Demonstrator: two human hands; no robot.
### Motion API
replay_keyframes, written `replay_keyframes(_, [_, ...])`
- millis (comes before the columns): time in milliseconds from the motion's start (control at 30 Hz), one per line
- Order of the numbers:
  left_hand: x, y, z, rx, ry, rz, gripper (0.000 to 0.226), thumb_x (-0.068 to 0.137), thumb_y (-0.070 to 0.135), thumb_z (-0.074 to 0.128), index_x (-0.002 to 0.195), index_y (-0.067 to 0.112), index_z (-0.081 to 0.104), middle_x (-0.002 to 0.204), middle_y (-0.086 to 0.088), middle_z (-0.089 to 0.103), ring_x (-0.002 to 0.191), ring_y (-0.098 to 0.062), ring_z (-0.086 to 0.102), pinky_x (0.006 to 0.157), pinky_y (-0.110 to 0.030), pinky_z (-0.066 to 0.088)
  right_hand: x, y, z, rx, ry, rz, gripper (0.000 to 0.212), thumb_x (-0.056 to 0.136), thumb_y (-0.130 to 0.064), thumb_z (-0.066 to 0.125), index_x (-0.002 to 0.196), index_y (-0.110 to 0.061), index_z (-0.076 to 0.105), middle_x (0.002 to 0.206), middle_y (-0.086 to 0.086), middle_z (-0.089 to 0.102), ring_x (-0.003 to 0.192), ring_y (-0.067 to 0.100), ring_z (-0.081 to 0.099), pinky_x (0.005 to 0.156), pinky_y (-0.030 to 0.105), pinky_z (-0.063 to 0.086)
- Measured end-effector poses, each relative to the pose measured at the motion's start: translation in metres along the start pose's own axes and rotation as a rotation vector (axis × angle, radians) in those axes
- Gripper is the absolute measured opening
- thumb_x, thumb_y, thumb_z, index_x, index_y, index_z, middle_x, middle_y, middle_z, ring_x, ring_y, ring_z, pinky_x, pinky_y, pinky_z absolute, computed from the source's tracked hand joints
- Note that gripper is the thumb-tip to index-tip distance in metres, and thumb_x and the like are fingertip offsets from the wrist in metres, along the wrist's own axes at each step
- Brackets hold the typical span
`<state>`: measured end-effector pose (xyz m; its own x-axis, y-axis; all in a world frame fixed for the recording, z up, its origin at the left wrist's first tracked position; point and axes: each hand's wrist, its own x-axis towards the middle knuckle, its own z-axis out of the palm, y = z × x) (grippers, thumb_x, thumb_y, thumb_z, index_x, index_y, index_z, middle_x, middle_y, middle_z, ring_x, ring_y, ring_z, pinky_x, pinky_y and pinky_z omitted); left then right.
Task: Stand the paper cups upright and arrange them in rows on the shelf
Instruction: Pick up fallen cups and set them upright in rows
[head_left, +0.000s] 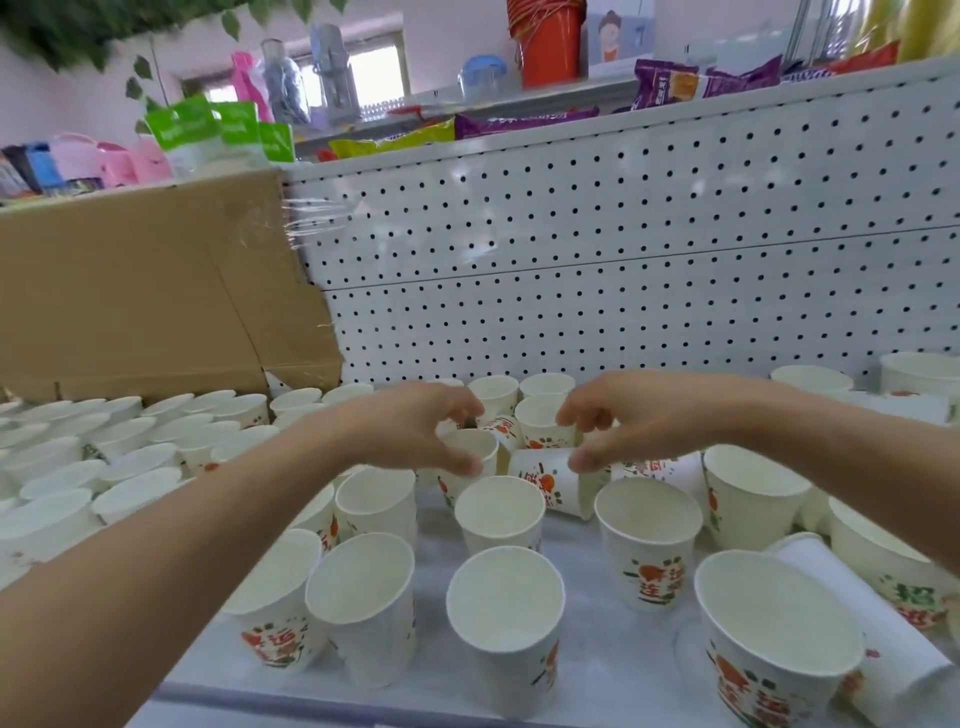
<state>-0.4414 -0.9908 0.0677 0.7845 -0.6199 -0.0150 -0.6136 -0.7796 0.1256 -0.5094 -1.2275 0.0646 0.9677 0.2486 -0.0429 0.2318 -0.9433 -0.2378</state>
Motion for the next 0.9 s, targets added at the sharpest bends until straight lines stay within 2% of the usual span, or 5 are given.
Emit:
replay_keyframes(133, [0.019,-0.003,0.017,0.068,-0.043,0.033,0.077,0.079,0.048,0.073,0.144,0.034,0.036,0.143,0.011,0.046,0.126,-0.01,0.044,0.106,-0.031,0.037,0.025,-0.012,0.015,-0.172,-0.144,0.043,0.058,0.078,-0.056,0.068,0.128,-0.032,0.051,0.115,-0.009,0.06,0.097,0.012,0.058,0.079,0.029,0.049])
replay_keyframes(467, [0.015,-0.02,0.002,0.098,-0.157,0.031,0.062,0.077,0.056,0.071,0.133,0.04,0.048,0.128,0.02,0.051,0.113,-0.004,0.05,0.099,-0.03,0.044,0.031,-0.013,0.021,-0.225,-0.205,0.093,0.08,0.071,-0.064,0.069,0.136,-0.031,0.036,0.126,-0.007,0.056,0.104,0.018,0.057,0.086,0.035,0.05])
replay_keyframes(567, [0.026,-0.017,-0.011,-0.075,-0.056,0.044,0.042,0.085,0.052,0.064,0.123,0.035,0.058,0.118,0.018,0.059,0.104,-0.002,0.058,0.091,-0.031,0.052,0.03,-0.012,0.019,-0.188,-0.162,0.093,0.076,0.072,-0.061,0.07,0.133,-0.03,0.036,0.123,-0.007,0.056,0.096,0.014,0.057,0.081,0.032,0.051])
replay_keyframes(667, [0.045,-0.014,-0.01,-0.008,-0.009,0.069,0.035,0.086,0.041,0.068,0.119,0.03,0.063,0.113,0.012,0.064,0.098,-0.006,0.061,0.088,-0.027,0.05,0.025,-0.012,0.007,-0.114,-0.134,0.112,0.072,0.073,-0.057,0.072,0.13,-0.032,0.036,0.116,-0.008,0.054,0.083,0.005,0.054,0.07,0.026,0.048])
replay_keyframes(900, [0.078,-0.006,-0.004,0.121,-0.004,0.094,0.025,0.078,0.04,0.077,0.098,0.026,0.073,0.091,0.012,0.07,0.084,-0.006,0.064,0.083,-0.033,0.054,0.027,-0.021,-0.021,-0.087,-0.111,0.096,0.052,0.077,-0.053,0.07,0.12,-0.037,0.046,0.096,-0.015,0.053,0.086,0.011,0.061,0.07,0.024,0.048])
